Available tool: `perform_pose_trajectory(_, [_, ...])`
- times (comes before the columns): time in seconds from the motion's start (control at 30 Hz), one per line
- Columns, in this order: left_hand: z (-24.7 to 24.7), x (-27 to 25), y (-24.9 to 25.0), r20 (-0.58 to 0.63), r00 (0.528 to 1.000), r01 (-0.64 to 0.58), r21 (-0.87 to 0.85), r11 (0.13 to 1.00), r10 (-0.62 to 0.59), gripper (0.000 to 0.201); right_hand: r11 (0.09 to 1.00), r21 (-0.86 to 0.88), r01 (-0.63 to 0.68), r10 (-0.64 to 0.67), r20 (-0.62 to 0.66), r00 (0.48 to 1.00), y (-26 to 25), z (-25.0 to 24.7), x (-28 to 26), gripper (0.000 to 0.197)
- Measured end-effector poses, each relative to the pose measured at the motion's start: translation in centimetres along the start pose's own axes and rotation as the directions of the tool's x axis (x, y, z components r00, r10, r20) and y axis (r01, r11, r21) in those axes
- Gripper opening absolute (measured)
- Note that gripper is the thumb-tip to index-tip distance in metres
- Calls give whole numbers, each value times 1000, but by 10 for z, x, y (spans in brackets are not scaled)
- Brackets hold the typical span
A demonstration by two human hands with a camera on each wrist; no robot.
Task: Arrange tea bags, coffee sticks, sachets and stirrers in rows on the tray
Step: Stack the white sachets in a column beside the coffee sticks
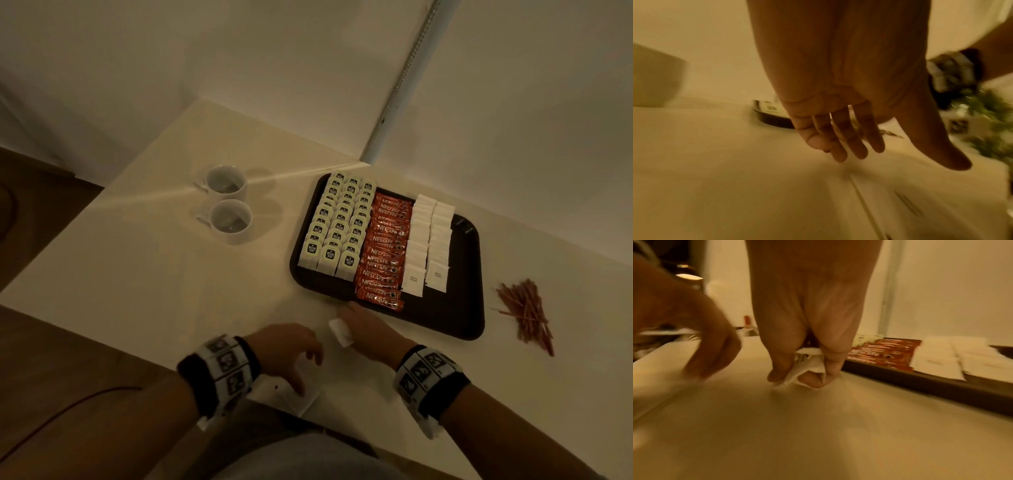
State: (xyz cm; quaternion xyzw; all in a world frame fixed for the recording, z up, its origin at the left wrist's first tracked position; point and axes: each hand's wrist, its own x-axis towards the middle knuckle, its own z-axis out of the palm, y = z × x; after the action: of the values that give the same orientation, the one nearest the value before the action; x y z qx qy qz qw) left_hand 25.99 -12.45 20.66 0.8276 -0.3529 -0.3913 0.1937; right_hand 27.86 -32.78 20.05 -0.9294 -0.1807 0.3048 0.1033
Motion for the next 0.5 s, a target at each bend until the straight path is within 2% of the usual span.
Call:
perform_pose_trajectory(0.07, [11,13,9,102,993,-67,143,987,53,60,976,200,-84,87,-8,996,6,-9,-4,49])
perform_pose_trajectory(0.1, [16,17,11,123,990,-92,195,977,68,60,930,351,-109,116,-1,993,9,-13,-7,48])
perform_pose_trajectory(0.17, [20,22,12,134,988,-109,252,962,77,54,735,665,-135,139,47,989,11,-22,-14,39])
perform_pose_trajectory(0.23, [19,27,11,147,987,-97,269,958,58,45,513,838,-184,155,120,981,10,-30,-21,30])
perform_pose_trajectory(0.3, [15,30,11,192,981,-62,269,961,9,38,325,917,-230,178,179,968,10,-37,-24,26])
perform_pose_trajectory(0.37, [9,31,12,226,973,-14,237,971,-41,31,184,952,-246,200,209,957,13,-44,-26,21])
perform_pose_trajectory(0.43, [-2,31,14,216,975,28,131,991,-56,23,108,967,-232,213,205,955,15,-52,-29,15])
perform_pose_trajectory(0.5, [-16,32,14,169,983,90,-114,989,-70,18,72,979,-192,223,172,960,14,-65,-35,10])
